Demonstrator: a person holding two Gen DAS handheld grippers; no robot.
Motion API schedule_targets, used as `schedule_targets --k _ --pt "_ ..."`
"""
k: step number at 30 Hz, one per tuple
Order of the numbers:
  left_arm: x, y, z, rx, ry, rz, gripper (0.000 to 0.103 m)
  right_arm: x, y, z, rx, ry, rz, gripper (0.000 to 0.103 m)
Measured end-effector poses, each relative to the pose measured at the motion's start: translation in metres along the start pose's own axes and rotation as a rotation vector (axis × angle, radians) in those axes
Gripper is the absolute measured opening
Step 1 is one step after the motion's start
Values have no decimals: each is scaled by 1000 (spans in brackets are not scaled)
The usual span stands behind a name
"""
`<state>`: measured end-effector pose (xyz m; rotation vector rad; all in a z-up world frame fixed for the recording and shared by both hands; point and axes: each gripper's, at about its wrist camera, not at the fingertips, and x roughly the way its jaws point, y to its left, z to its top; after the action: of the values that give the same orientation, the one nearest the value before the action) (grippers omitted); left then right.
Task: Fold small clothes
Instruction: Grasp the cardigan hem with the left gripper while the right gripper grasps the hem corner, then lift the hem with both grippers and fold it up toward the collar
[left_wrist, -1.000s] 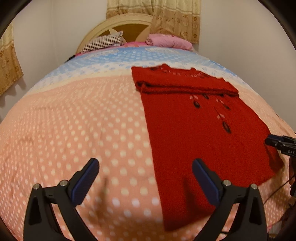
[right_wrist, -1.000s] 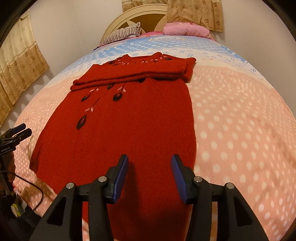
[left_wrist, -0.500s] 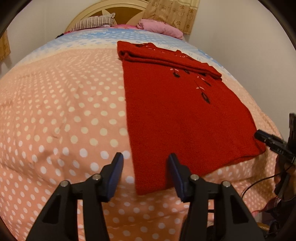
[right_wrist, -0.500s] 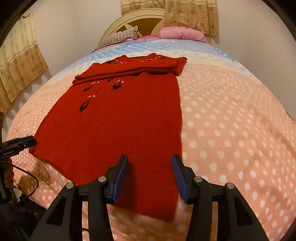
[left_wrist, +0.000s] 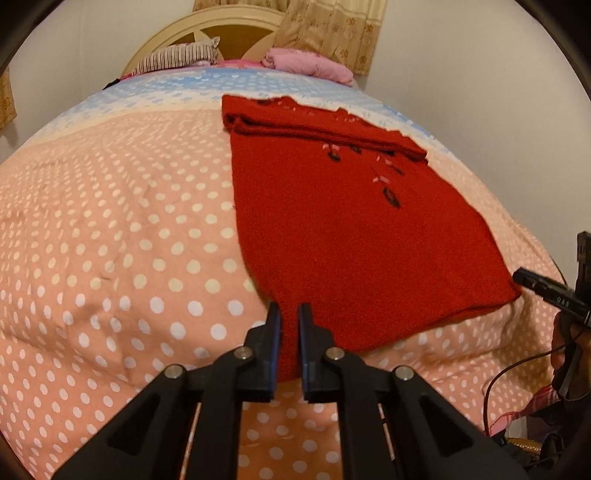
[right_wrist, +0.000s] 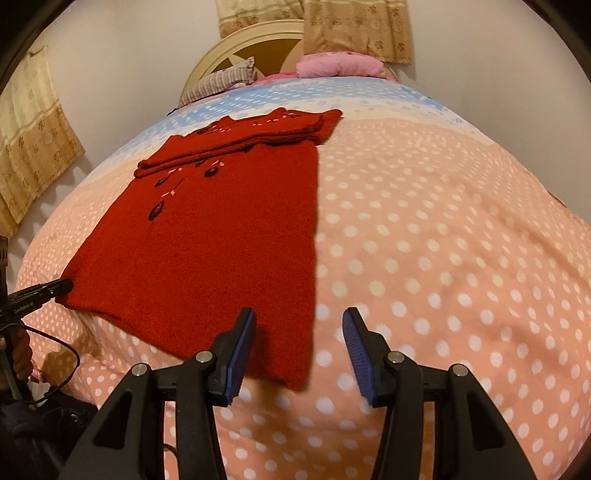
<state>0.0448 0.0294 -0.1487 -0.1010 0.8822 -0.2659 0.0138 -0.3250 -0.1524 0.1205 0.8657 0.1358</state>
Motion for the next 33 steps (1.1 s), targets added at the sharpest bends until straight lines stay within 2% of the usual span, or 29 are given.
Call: schedule_targets --k 7,10,11,13,14,15,16,17,19,24,27,33 --pt "11 3 -4 -11 25 16 11 3 -3 -6 36 28 60 50" --pt "12 7 -4 -41 26 18 22 9 -2 -11 49 57 91 50" --pt "12 8 -4 -51 28 4 26 11 -2 -13 56 63 102 47" --pt "13 5 -5 -44 26 -1 30 12 -1 -15 50 51 105 35" --pt "13 3 -5 -37 25 3 31 12 -3 -14 60 49 119 22" --pt "13 2 -6 -25 25 9 30 12 -6 -15 77 50 135 13" --pt "13 0 -6 -12 26 9 25 13 -10 -15 107 50 159 11" --pt "12 0 -6 1 27 9 8 12 -12 -15 118 47 176 9" --pt "8 2 -5 -2 26 -12 8 7 -11 -15 106 36 191 8" --pt "-16 13 6 -13 -38 -41 8 -22 -5 -10 77 -47 242 7" --pt "-20 19 12 -42 -46 -75 8 -30 -14 -6 132 -85 294 7" --pt "-19 22 31 -65 -68 -108 8 -32 -17 15 195 -129 326 7"
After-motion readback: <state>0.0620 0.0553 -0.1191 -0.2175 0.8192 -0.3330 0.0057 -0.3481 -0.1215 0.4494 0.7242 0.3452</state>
